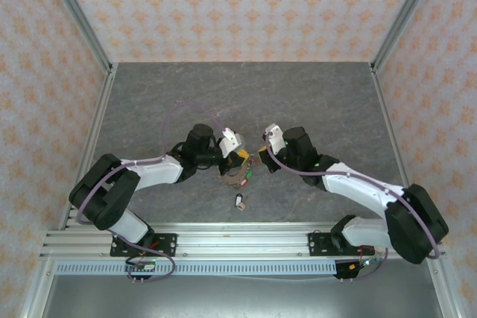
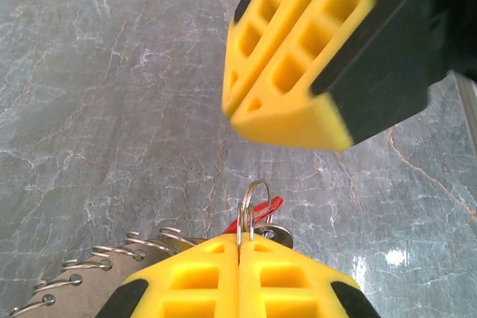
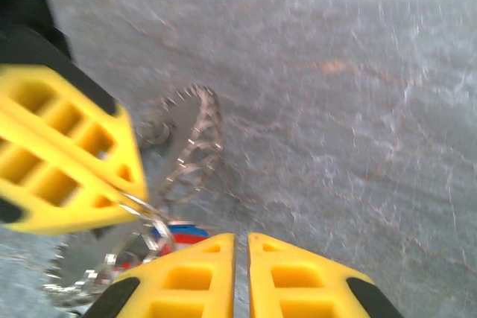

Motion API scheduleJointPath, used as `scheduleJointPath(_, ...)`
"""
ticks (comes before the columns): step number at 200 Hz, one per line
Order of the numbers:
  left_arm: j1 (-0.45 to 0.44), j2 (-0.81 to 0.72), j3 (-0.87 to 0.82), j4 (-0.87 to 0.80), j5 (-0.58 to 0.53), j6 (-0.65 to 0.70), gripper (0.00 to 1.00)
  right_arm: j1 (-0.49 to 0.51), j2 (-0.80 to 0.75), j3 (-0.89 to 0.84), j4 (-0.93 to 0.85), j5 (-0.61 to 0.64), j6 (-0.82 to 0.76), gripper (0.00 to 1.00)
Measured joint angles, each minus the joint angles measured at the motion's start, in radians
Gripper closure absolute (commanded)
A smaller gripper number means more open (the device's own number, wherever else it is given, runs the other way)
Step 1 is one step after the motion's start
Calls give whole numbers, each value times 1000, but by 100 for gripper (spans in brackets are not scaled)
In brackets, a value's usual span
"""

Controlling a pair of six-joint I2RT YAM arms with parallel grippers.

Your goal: Put the keys on the keyring

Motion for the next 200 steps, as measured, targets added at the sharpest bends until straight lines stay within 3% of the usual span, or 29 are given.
scheduleJointPath(37, 0, -13, 0, 0, 0, -1, 100, 0, 31, 17, 21, -109, 15, 94)
scheduleJointPath(115, 2, -14, -6, -2, 11, -13, 100, -5, 150, 36, 28, -120, 46, 95)
scheduleJointPath(154, 2, -30, -6, -2, 12, -12, 100, -5, 36, 34, -11, -55, 45, 95)
scheduleJointPath(176, 2, -31, -6, -2, 12, -12, 100, -5, -43, 35, -9, -93, 45, 96)
scheduleJointPath(200, 2, -31, -6, -2, 13, -16, 100, -5, -11, 39, 9, -145, 55, 98)
